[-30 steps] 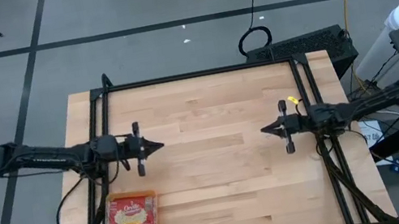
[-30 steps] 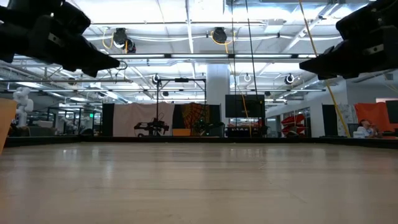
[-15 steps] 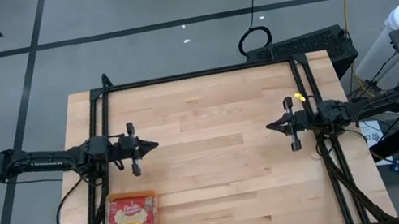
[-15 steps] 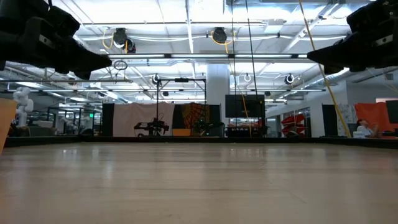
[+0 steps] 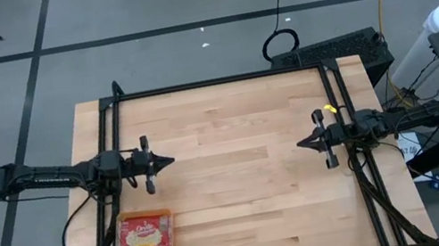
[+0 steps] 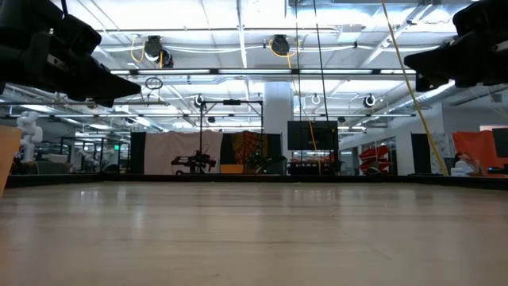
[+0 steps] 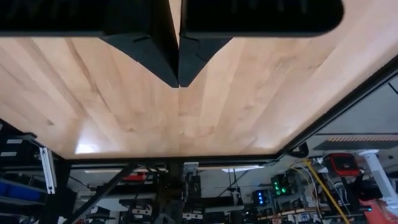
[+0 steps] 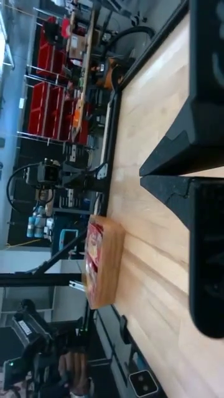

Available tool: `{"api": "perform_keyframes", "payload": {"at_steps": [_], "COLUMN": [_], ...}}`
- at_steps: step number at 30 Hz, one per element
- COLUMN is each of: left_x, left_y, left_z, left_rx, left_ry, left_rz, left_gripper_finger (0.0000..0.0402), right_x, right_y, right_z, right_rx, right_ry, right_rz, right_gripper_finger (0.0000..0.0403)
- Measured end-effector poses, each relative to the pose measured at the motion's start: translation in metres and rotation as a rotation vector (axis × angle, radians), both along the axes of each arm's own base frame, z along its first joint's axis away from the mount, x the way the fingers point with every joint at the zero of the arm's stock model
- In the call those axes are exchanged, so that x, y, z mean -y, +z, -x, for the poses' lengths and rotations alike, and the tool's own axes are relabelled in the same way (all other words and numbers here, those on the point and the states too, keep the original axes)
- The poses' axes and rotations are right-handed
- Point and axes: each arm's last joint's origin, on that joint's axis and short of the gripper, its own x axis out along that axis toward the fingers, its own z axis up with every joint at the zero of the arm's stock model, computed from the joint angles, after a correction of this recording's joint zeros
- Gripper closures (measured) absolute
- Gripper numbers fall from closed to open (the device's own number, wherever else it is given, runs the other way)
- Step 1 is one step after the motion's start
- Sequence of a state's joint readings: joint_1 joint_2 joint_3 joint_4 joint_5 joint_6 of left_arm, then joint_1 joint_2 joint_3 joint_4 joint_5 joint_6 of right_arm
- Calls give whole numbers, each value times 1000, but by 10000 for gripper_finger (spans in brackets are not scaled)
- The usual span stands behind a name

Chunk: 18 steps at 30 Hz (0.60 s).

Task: Sort popcorn bags into baskets
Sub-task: Return to Home Position

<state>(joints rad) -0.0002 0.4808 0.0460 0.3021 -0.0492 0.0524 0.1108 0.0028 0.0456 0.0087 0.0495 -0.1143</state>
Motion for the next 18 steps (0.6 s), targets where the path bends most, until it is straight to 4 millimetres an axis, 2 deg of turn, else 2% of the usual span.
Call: {"api": "perform_keyframes", "payload": {"at_steps": [8, 14, 18], "left_x": [1, 3, 3], "left_y": [-1, -2, 1], "left_z": [0, 3, 8], "left_rx": [-5, -28, -3], "left_ry": [-16, -86, -101], "left_rz": [11, 14, 14], "left_gripper_finger": [383, 397, 393], "right_x": [1, 2, 2], "right_y": [-3, -3, -1], "right_z": [0, 0, 0], "right_rx": [-32, -32, -14], "right_ry": [-25, -52, -53], "right_rz": [-28, -42, -14], "right_gripper_finger": [403, 403, 403]}}
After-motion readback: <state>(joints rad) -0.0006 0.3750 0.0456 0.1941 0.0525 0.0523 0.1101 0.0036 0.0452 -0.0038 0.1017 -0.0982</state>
